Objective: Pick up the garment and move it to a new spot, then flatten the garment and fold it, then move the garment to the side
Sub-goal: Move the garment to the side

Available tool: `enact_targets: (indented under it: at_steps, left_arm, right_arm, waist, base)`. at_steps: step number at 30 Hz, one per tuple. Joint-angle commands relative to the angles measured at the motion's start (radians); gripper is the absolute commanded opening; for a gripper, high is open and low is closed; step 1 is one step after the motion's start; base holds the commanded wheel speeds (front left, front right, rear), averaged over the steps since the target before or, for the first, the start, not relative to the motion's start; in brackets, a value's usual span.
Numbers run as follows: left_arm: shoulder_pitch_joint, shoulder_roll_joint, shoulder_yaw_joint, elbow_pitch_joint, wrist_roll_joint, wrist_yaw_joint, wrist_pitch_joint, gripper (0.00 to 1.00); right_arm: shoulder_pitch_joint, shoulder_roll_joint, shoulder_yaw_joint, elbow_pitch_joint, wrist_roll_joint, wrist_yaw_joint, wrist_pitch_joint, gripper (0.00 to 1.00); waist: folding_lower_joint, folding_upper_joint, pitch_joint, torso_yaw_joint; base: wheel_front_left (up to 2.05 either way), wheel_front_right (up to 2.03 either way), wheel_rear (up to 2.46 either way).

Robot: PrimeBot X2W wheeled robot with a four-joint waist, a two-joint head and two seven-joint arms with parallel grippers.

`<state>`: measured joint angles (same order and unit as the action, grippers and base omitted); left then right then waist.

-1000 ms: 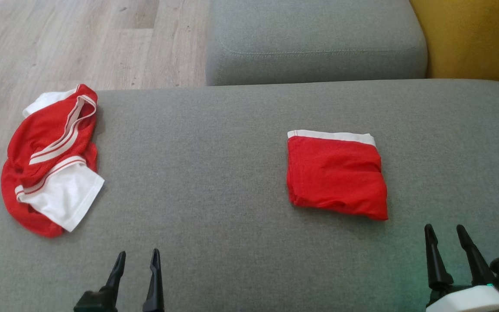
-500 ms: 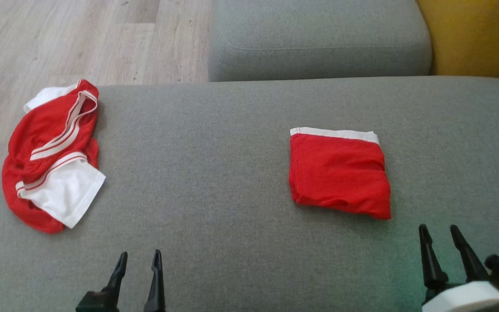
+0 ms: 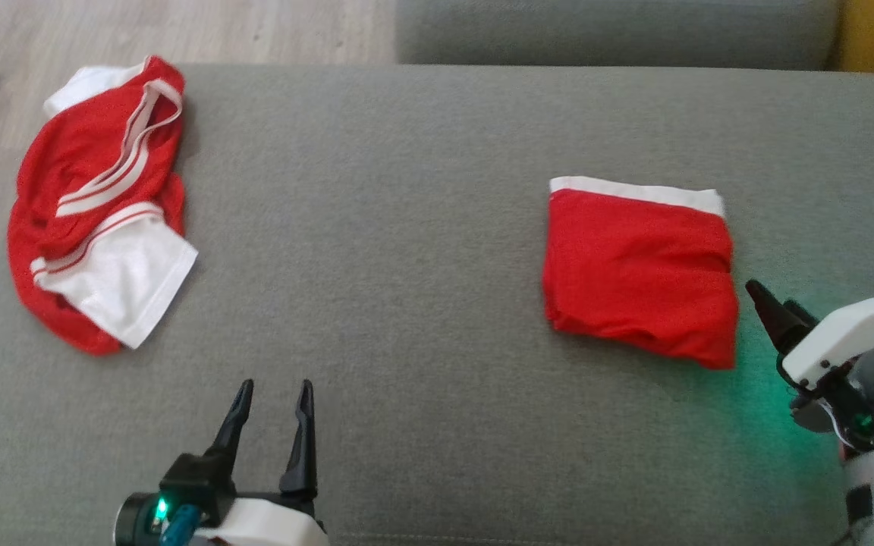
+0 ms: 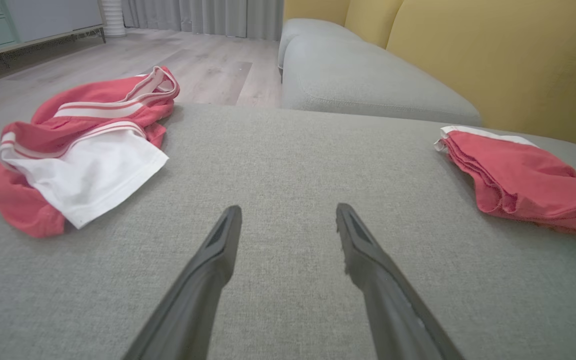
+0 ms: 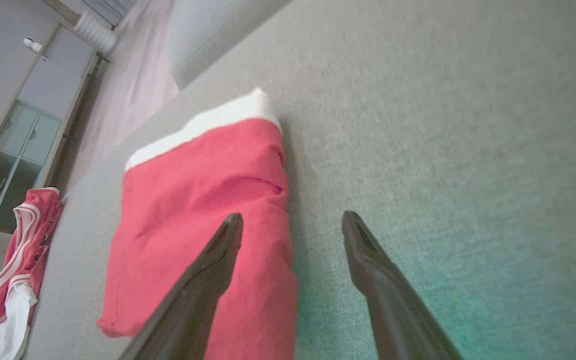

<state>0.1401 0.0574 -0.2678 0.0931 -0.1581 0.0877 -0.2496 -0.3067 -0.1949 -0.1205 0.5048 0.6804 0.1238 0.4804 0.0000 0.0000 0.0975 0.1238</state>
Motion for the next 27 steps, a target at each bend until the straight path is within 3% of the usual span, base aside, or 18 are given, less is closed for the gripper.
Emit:
enact_targets:
  at_steps: [1,9,10,11,19,27]
  left_arm:
    - [-0.035,-0.006,0.022,-0.023,0.009,0.002,-0.012,1.0]
    - [-0.048,-0.007,-0.001,-0.016,0.002,0.016,-0.012,1.0]
    - [-0.048,-0.007,0.0,-0.018,0.001,0.019,-0.012,1.0]
    - [-0.047,-0.007,0.003,-0.021,0.0,0.023,-0.012,1.0]
    - [-0.048,-0.007,0.016,-0.049,0.002,0.034,-0.012,1.0]
    - [-0.113,0.009,0.005,-0.083,0.035,0.017,-0.012,1.0]
  right_arm:
    - [-0.053,0.006,0.001,0.001,0.0,0.007,0.017,1.0]
    - [-0.167,0.055,-0.05,0.177,-0.055,0.007,0.072,1.0]
    - [-0.172,0.059,-0.048,0.183,-0.058,0.007,0.073,0.56]
    - [-0.177,0.063,-0.044,0.185,-0.057,0.007,0.075,0.0]
    - [-0.205,0.042,0.011,0.149,-0.066,0.007,0.08,0.0]
    - [-0.255,-0.074,0.026,0.136,-0.137,0.007,0.048,0.0]
  waist:
    - [0.0,0.0,0.023,0.028]
    - [0.0,0.0,0.038,0.055]
    - [0.0,0.0,0.039,0.052]
    - [0.0,0.0,0.04,0.045]
    - [0.0,0.0,0.086,-0.111]
    - [0.0,0.0,0.181,-0.24]
  base:
    - [0.0,0.0,0.0]
    - [0.0,0.0,0.0]
    - [0.0,0.0,0.0]
    - [0.0,0.0,0.0]
    - [0.0,0.0,0.0]
    - [0.0,0.0,0.0]
